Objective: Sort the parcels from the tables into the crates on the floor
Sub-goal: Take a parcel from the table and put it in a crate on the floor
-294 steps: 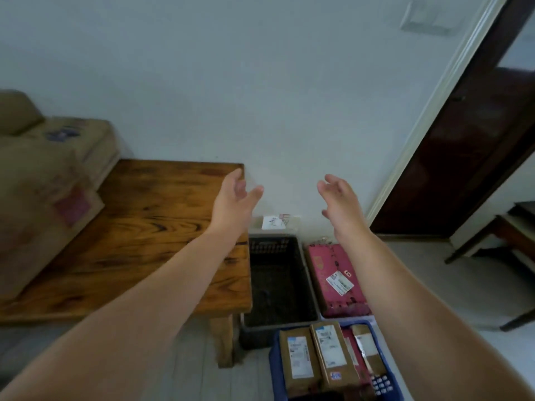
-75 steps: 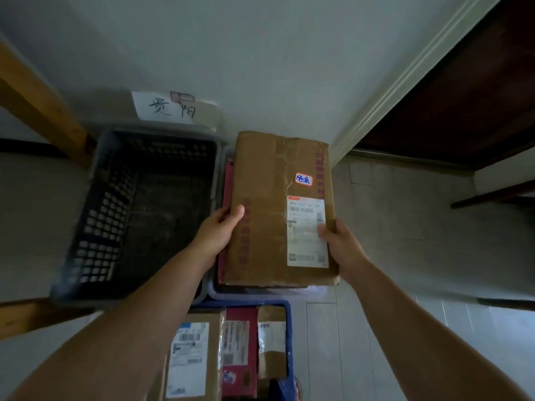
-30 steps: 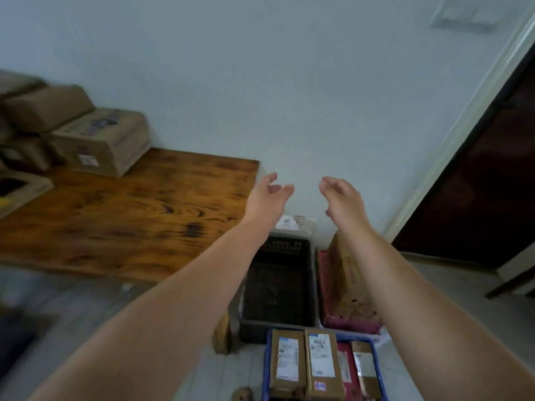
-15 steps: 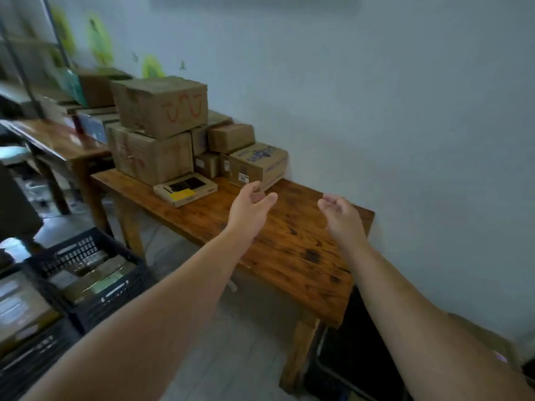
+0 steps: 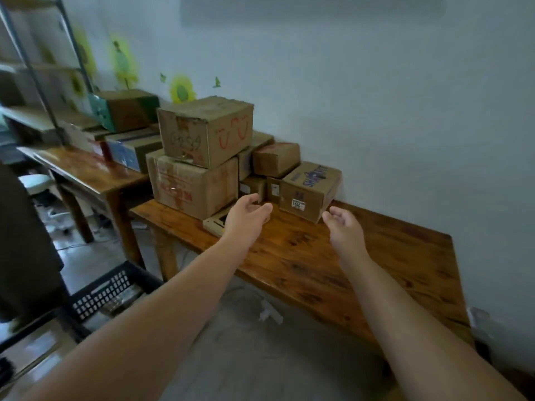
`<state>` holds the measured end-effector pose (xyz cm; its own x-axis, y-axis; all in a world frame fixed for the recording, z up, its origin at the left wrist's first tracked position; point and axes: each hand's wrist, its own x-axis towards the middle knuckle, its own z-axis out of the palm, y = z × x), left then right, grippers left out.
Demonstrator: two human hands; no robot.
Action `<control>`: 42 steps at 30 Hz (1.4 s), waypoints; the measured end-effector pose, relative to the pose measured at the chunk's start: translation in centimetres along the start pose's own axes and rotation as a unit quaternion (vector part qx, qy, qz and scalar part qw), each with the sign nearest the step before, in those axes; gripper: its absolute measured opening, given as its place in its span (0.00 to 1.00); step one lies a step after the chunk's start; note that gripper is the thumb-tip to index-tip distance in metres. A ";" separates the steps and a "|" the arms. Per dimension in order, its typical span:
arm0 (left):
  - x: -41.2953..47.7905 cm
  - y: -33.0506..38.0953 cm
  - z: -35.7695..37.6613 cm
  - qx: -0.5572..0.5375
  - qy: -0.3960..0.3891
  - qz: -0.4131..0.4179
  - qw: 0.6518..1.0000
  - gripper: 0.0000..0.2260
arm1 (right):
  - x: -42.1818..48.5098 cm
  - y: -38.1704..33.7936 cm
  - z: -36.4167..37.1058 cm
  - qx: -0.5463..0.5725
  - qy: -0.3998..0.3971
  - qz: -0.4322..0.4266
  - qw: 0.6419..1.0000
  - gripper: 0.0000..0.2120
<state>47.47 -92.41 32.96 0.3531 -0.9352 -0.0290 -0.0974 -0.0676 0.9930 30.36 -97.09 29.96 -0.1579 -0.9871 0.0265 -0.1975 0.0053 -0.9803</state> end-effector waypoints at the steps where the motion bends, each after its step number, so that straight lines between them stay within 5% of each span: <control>1: 1.3 -0.2 -0.4 0.003 -0.007 -0.001 1.000 0.21 | 0.7 0.2 0.7 -0.003 0.004 0.005 1.000 0.20; 25: 39.0 -5.9 11.4 0.067 -0.086 -0.073 0.991 0.23 | 34.7 4.7 7.8 -0.077 0.087 0.111 0.987 0.26; 39: 51.2 -11.3 15.2 0.083 -0.178 -0.146 0.970 0.26 | 42.6 11.3 11.4 -0.014 0.133 0.267 0.954 0.37; 42: 51.3 -11.9 15.5 0.082 -0.211 -0.162 0.960 0.23 | 42.9 12.2 12.2 0.004 0.141 0.280 0.950 0.33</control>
<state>52.31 -144.96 17.88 -0.0157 -0.9107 -0.4129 -0.2043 -0.4013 0.8929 32.99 -141.32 16.71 -0.4884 -0.7480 -0.4493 0.0012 0.5143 -0.8576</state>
